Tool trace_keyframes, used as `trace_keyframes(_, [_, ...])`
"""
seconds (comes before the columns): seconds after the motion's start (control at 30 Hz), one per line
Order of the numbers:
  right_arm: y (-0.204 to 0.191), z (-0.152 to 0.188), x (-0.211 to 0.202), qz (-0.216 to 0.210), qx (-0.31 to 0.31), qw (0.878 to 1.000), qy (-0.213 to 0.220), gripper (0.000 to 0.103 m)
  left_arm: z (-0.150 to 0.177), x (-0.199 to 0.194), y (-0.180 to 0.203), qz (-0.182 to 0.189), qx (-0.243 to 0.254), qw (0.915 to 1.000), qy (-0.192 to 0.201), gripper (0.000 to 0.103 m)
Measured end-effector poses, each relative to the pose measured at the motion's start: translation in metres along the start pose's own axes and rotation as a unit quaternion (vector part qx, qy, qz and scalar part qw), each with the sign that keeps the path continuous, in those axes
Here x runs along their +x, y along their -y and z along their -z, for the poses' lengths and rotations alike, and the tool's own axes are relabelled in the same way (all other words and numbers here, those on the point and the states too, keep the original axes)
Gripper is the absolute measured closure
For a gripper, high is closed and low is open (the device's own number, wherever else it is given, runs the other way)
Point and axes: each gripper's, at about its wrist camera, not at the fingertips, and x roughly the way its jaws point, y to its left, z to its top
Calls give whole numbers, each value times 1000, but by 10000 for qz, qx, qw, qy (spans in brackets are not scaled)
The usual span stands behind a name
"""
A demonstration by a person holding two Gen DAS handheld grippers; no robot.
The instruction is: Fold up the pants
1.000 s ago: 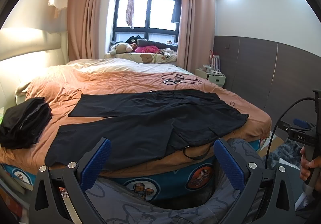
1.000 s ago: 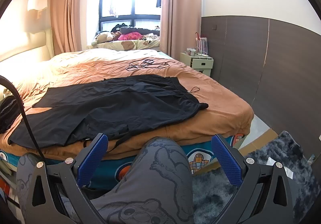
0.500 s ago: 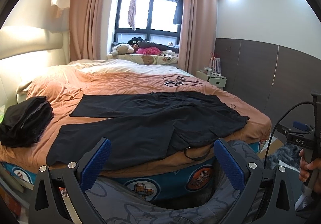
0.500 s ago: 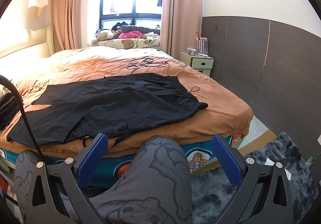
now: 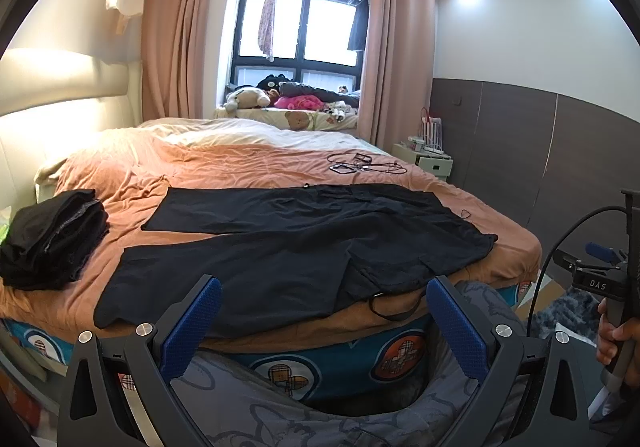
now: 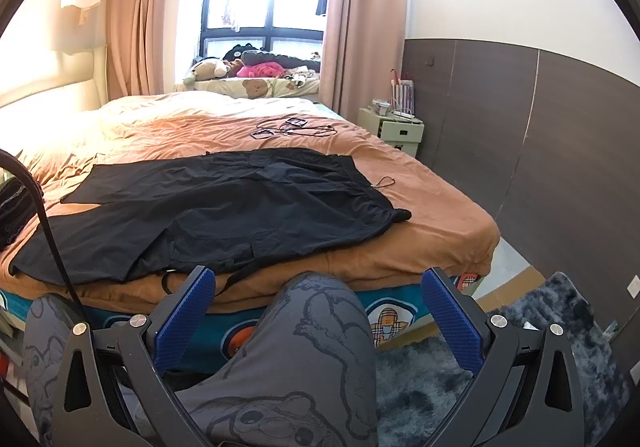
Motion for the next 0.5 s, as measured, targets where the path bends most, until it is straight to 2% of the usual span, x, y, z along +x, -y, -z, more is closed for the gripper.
trace_keyframes(0.5, [2, 1, 3, -53, 26, 10000, 1, 0, 4, 1, -1, -11, -5, 10000, -31, 0])
